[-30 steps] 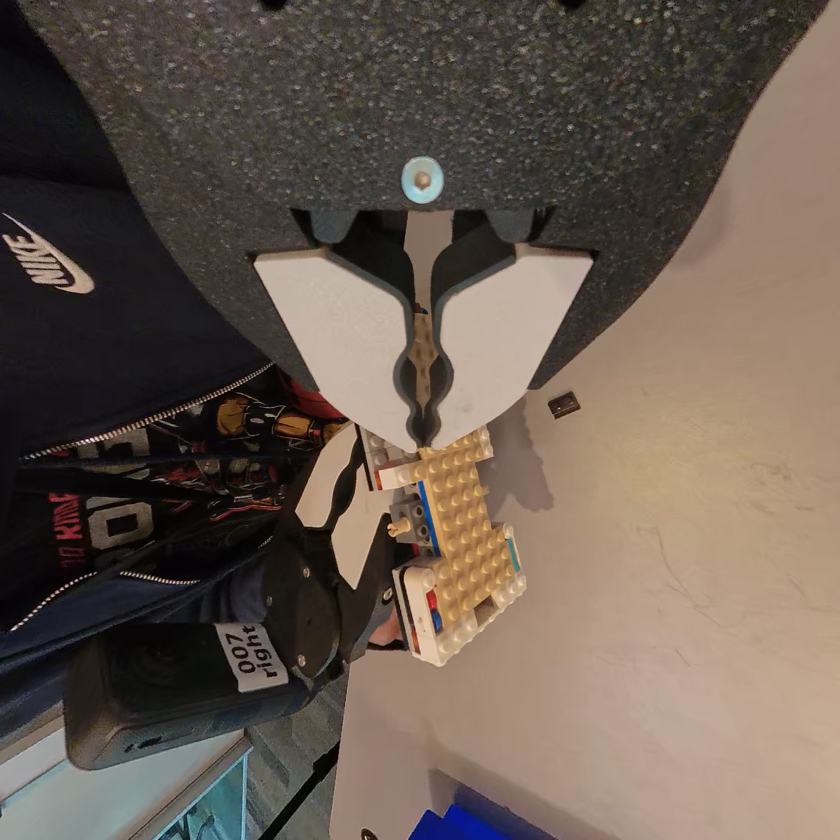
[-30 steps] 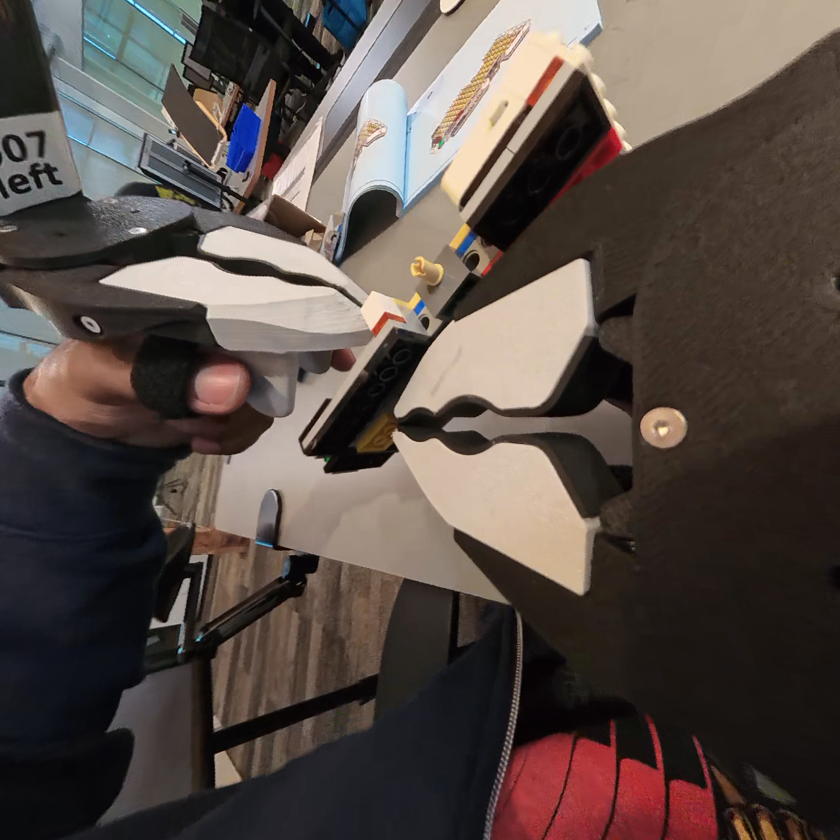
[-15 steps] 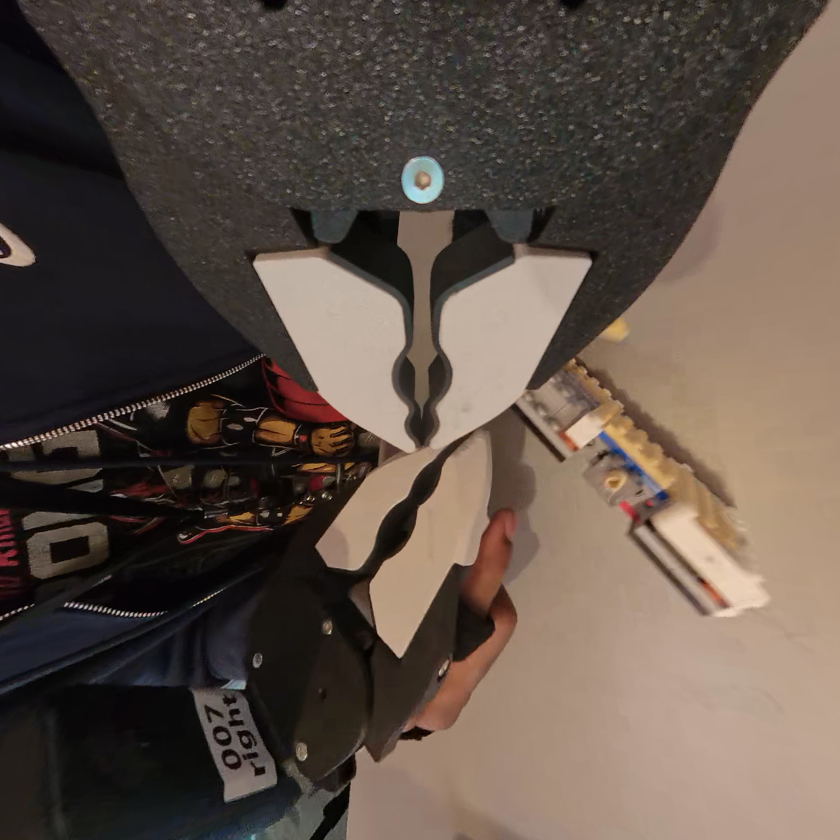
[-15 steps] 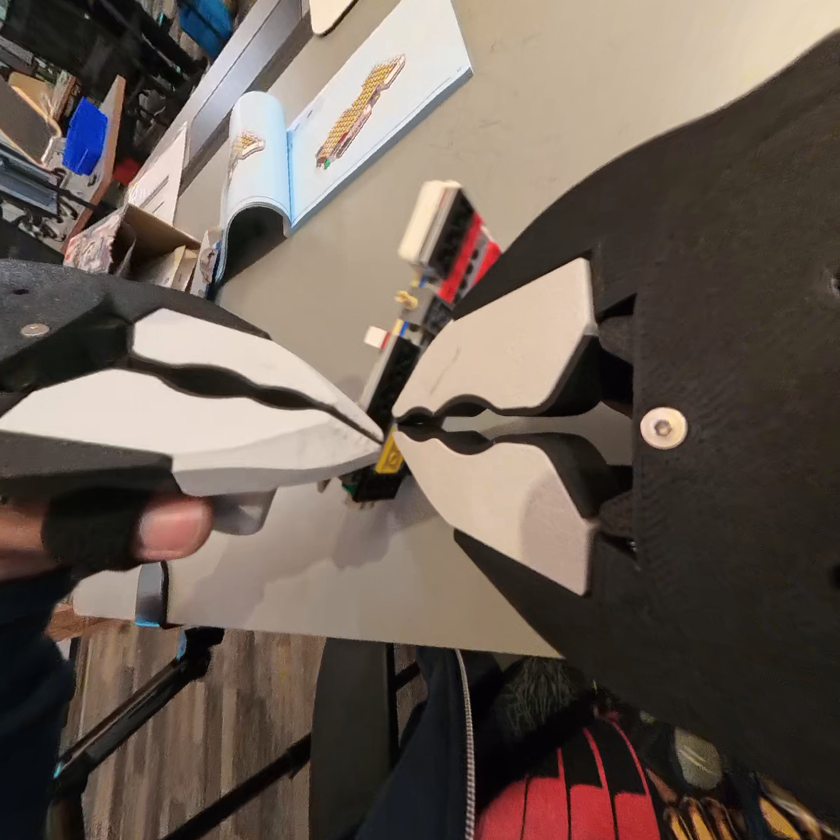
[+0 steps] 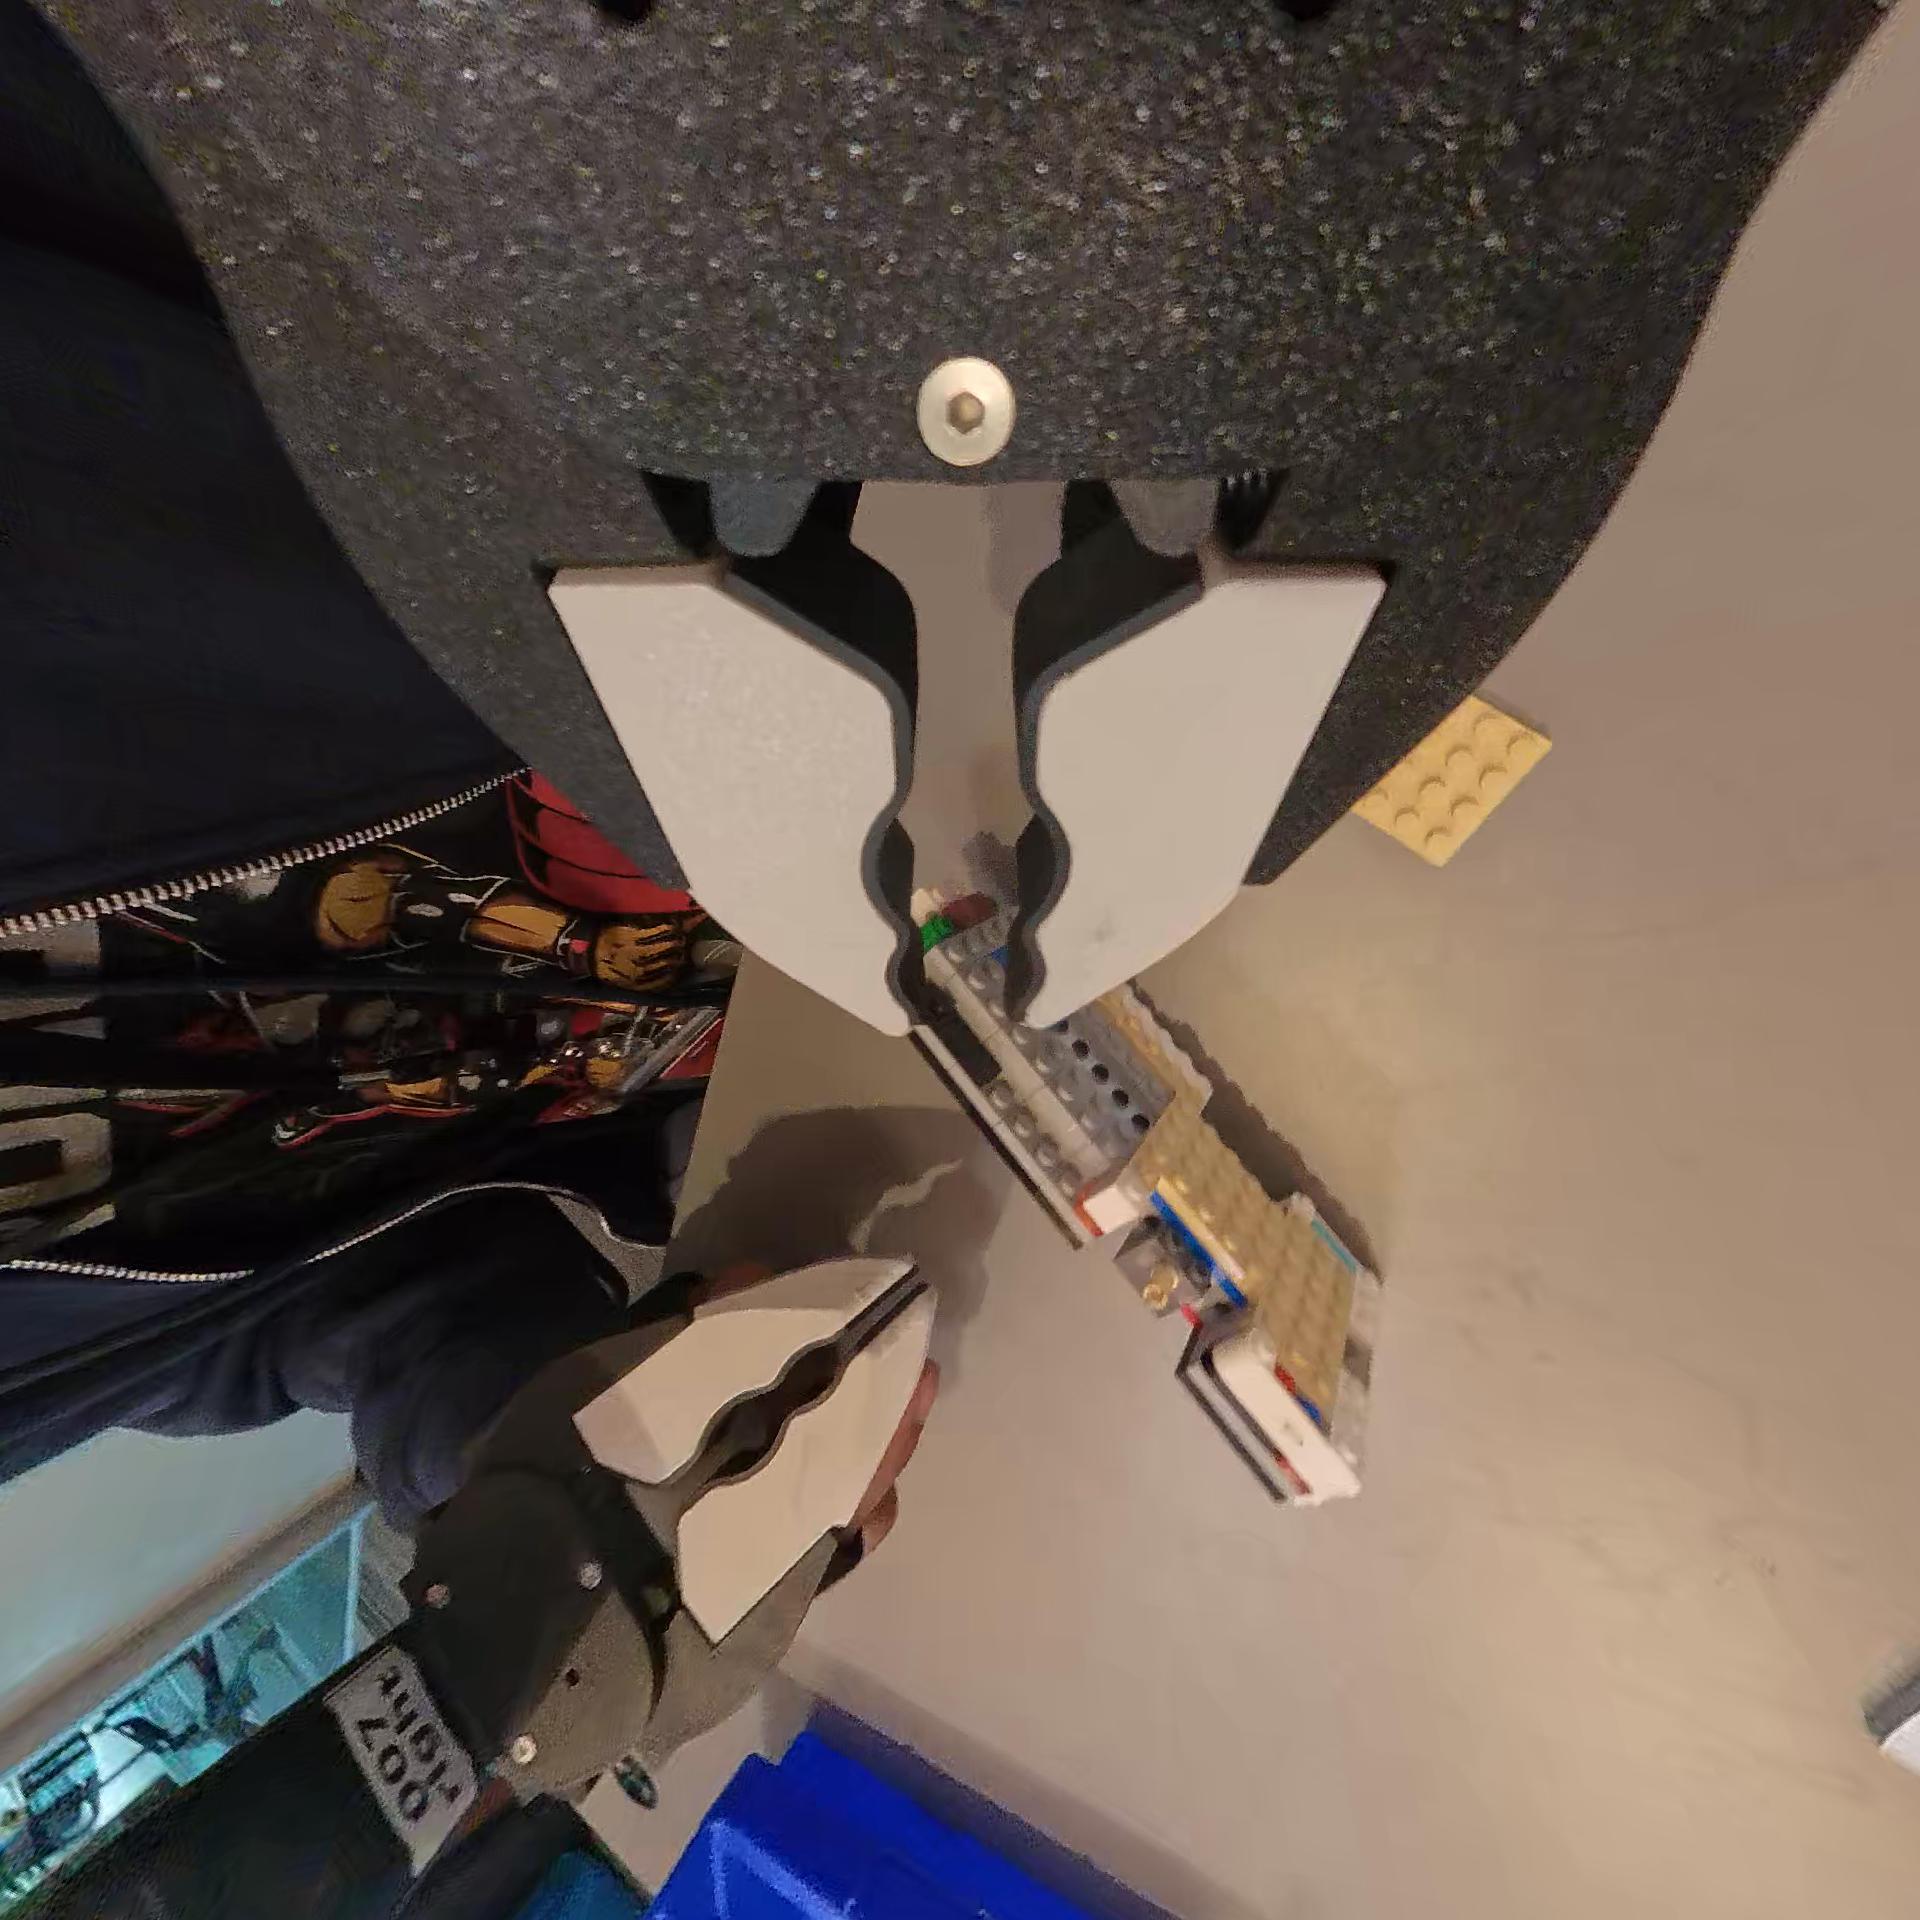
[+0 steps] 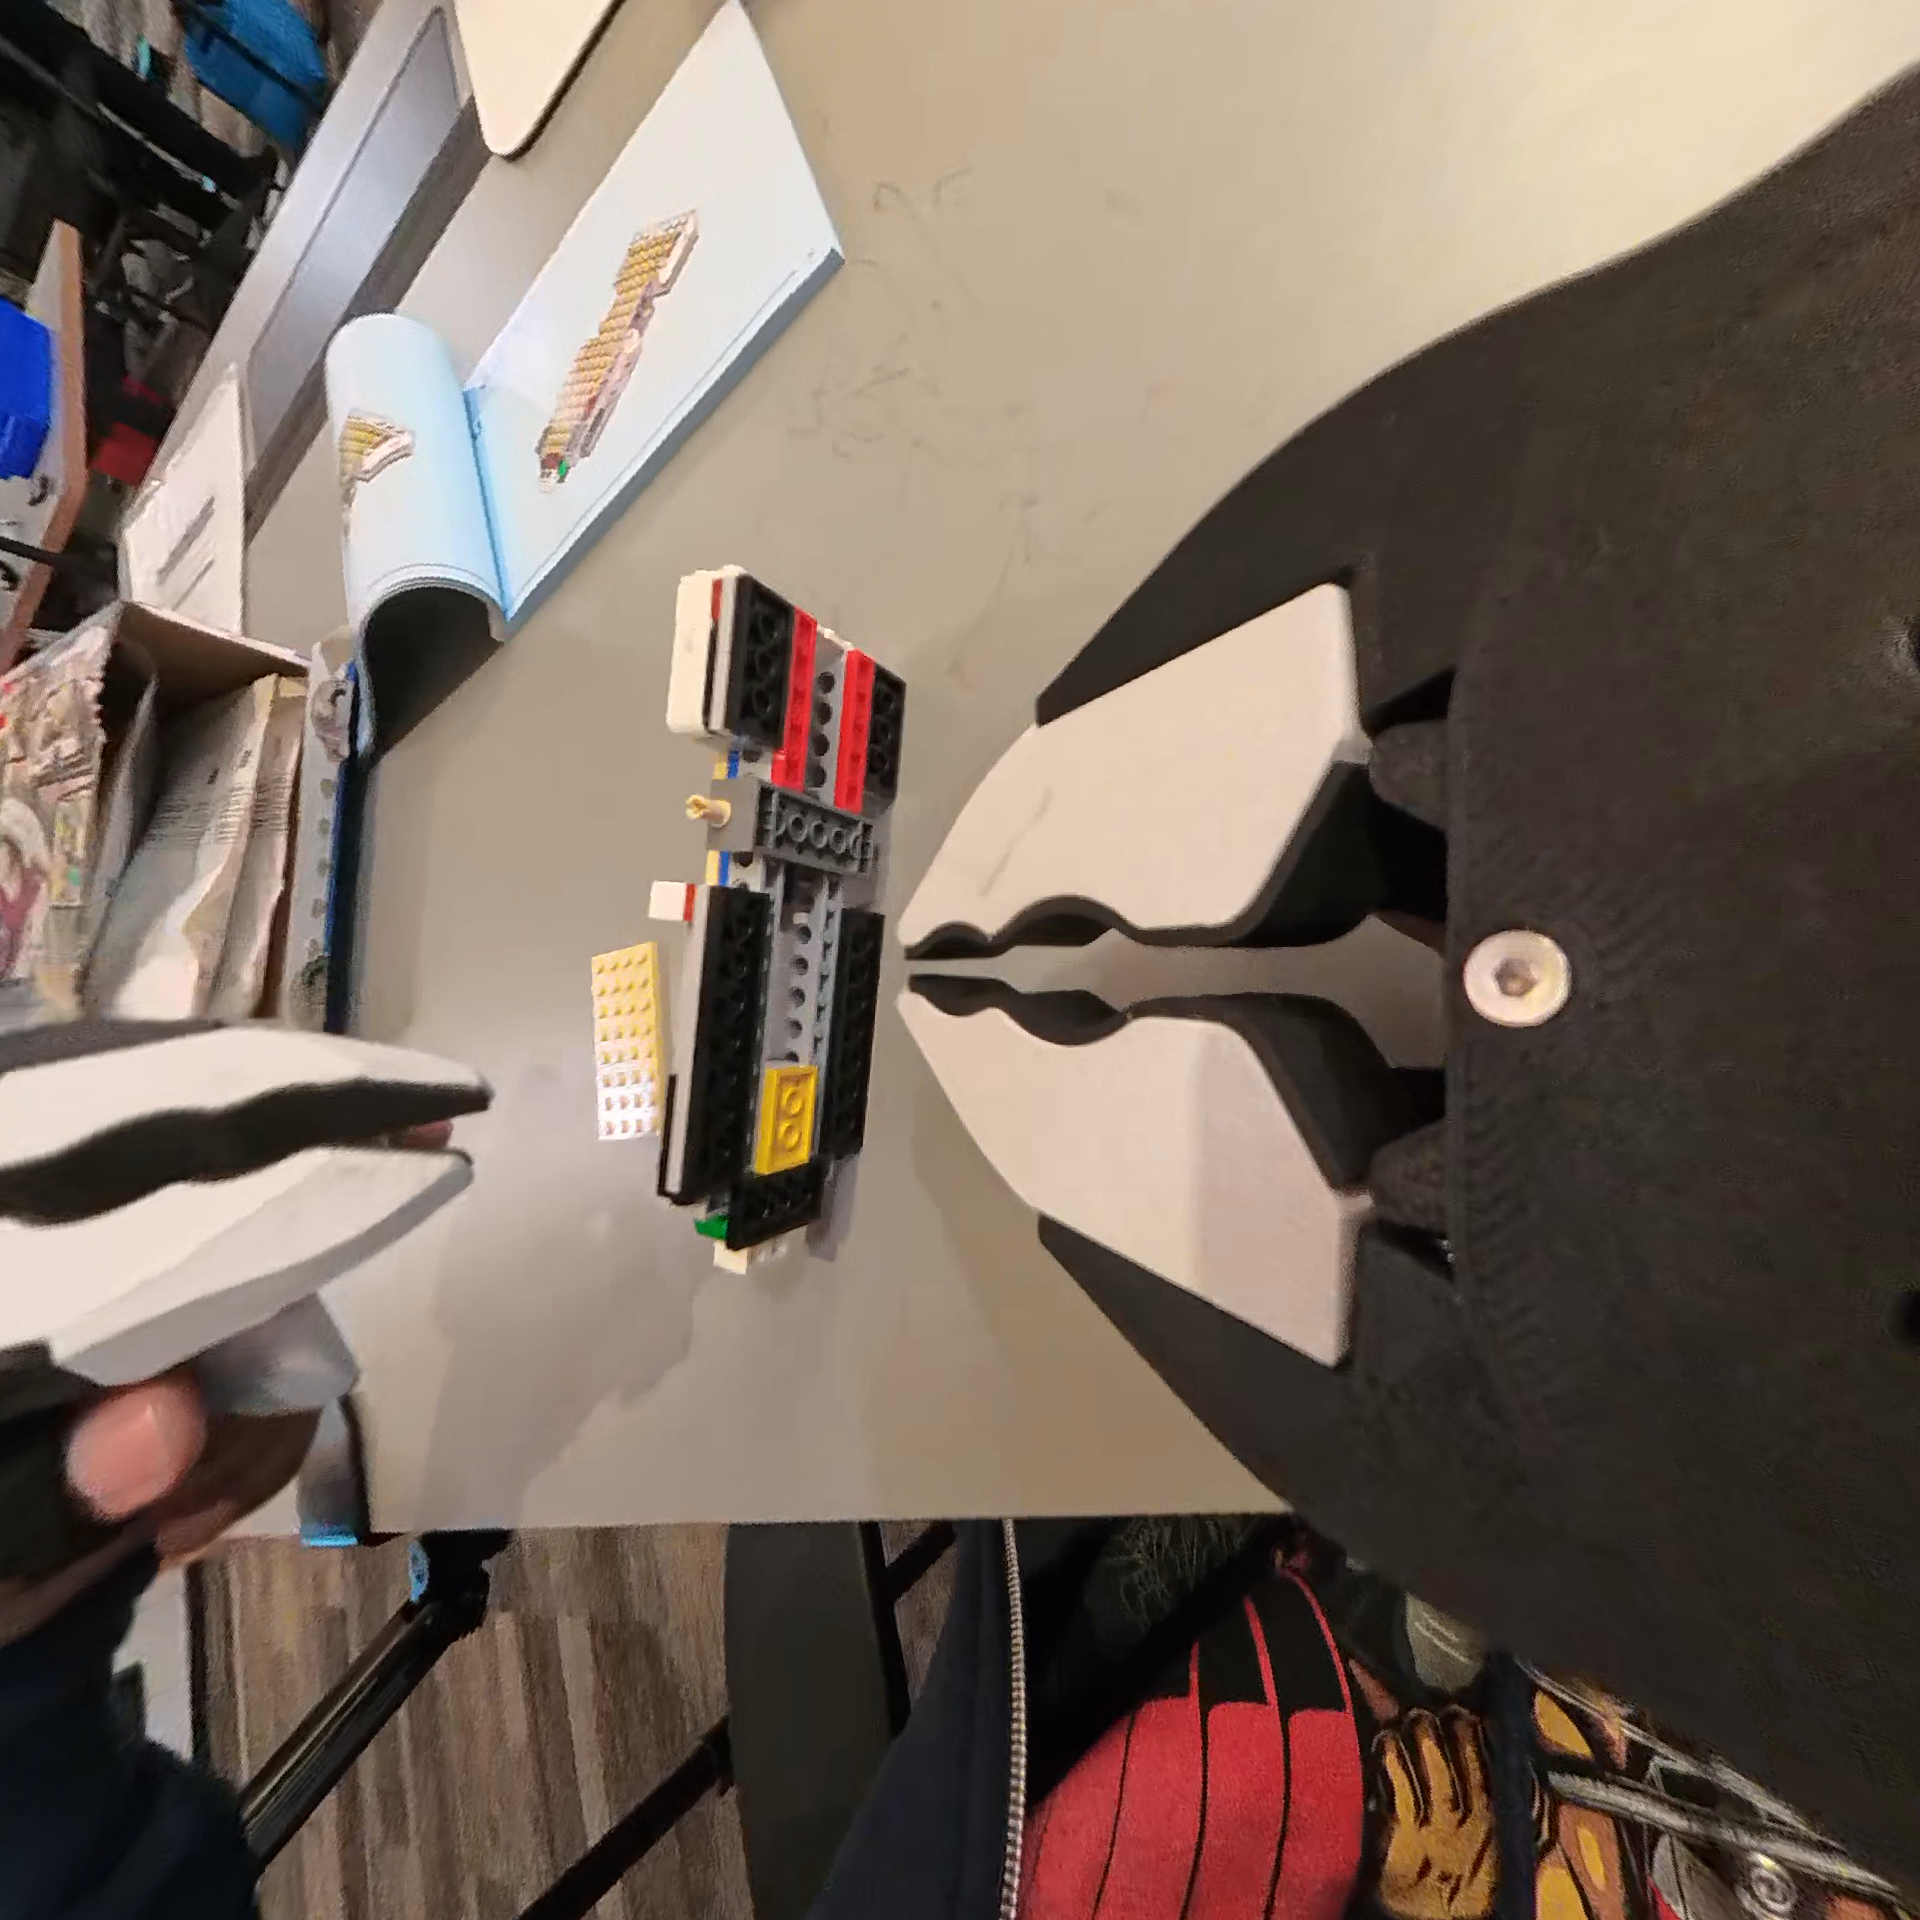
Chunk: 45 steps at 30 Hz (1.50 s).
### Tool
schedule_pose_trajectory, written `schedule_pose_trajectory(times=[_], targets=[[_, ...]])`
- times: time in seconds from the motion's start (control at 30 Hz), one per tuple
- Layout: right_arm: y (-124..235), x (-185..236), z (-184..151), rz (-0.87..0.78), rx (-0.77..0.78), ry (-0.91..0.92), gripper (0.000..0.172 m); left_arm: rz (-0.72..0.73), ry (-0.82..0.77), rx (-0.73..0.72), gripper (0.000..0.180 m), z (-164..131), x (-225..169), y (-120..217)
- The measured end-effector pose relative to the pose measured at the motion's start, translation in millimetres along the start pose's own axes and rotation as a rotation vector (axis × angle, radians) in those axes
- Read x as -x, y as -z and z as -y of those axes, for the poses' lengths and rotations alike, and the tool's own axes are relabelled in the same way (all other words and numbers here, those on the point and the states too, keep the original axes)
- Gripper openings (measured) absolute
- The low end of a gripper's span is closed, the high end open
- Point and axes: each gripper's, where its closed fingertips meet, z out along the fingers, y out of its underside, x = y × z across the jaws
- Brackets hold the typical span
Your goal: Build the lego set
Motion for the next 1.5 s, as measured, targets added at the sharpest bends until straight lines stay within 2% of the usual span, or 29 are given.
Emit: schedule_pose_trajectory(times=[0.23,0.47,0.9,0.97,1.07,1.13,1.23,1.3,1.4,1.5], targets=[[-9,2,-5,-0.016,0.059,0.009,0.004,0.121,0.033,-0.118,0.020,-23,11,18],[-14,-2,-6,-0.023,0.074,-0.016,0.004,0.169,0.091,-0.264,0.020,-40,22,39],[-24,-9,2,-0.042,0.056,-0.049,0.003,0.216,0.119,-0.326,0.020,-50,39,57],[-22,-11,2,-0.055,0.046,-0.053,0.004,0.258,0.122,-0.339,0.020,-50,44,62],[-13,-17,0,-0.092,0.037,-0.057,0.005,0.395,0.147,-0.365,0.022,-56,60,78],[-6,-20,-1,-0.114,0.021,-0.063,0.006,0.450,0.161,-0.359,0.024,-64,64,82],[-2,-19,-2,-0.128,0.025,-0.065,0.008,0.448,0.154,-0.325,0.028,-69,56,67],[-4,-14,-3,-0.128,0.036,-0.059,0.009,0.502,0.112,-0.264,0.034,-70,59,51],[-8,-3,0,-0.121,0.054,-0.047,0.010,0.548,0.116,-0.137,0.052,-74,66,23],[-10,7,5,-0.126,0.060,-0.028,0.010,0.672,0.086,-0.036,0.058,-82,80,9]])
